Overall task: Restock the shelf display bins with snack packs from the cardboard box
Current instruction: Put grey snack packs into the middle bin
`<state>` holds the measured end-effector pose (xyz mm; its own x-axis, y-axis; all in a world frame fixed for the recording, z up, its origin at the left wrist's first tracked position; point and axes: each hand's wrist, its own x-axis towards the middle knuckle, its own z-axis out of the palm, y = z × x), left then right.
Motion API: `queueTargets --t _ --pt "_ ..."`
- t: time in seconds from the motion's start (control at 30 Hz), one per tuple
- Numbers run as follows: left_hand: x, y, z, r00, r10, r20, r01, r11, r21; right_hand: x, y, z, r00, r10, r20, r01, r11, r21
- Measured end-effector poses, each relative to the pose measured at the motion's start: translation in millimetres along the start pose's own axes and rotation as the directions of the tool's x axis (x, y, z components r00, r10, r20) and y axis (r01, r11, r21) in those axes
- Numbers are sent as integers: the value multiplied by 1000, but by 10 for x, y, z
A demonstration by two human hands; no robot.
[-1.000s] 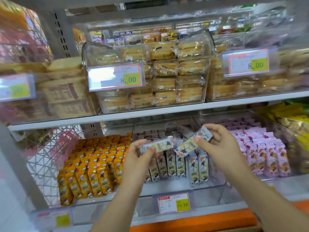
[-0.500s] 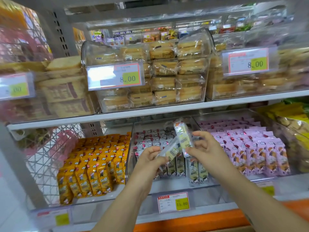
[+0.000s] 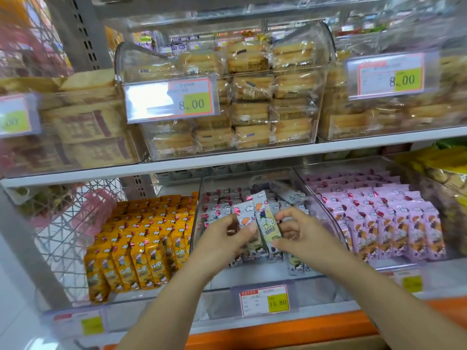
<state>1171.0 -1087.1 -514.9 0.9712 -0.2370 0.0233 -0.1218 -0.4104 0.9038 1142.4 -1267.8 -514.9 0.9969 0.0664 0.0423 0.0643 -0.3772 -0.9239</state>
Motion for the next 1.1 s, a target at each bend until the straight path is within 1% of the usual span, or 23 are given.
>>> queueTargets --t 0.07,0.13,0.27,0.3,0.37,0.43,0.5,0.57,0.63,0.73,0.8,0.87,0.97,1.03,1.1 --pt "16 27 -35 998 47 -38 -44 997 56 7 43 11 1000 -28 2 28 996 -79" --pt "52 38 -77 995 100 -25 -94 979 182 7 63 23 998 -58 2 58 981 -185" --pt "131 139 -92 980 147 132 -188 897 400 13 94 31 994 -111 22 112 938 -328" --pt "163 153 -82 976 144 162 -203 865 459 22 106 38 993 -119 27 121 927 -355" --pt "224 175 -68 974 119 193 -205 827 524 37 127 40 993 -115 38 121 916 -382" --pt "281 178 -57 974 70 217 -181 814 552 40 134 -20 994 -105 35 110 902 -418" --pt "338 171 -39 971 32 238 -166 804 571 19 108 -141 990 -135 -34 102 873 -477" --pt "403 145 13 963 2 269 -160 808 566 -18 80 -263 965 -231 -125 134 842 -523" --pt "454 118 114 951 -28 309 -160 809 565 -40 82 -345 922 -340 -185 180 800 -573" --pt "514 70 308 949 -50 312 -169 755 633 -39 131 -425 894 -377 -242 197 815 -545" --pt "535 43 409 962 -29 270 -174 698 694 -26 147 -452 887 -389 -247 204 813 -546" --pt "537 8 463 974 14 225 -175 676 716 -8 158 -452 881 -410 -236 225 801 -555" --pt "499 -28 475 982 93 165 -183 691 699 34 187 -450 867 -436 -240 253 801 -543" --pt "482 -54 470 979 128 161 -204 696 689 69 196 -458 865 -433 -255 257 817 -516" --pt "465 -61 449 975 133 176 -217 721 658 131 187 -473 873 -418 -252 257 832 -492"
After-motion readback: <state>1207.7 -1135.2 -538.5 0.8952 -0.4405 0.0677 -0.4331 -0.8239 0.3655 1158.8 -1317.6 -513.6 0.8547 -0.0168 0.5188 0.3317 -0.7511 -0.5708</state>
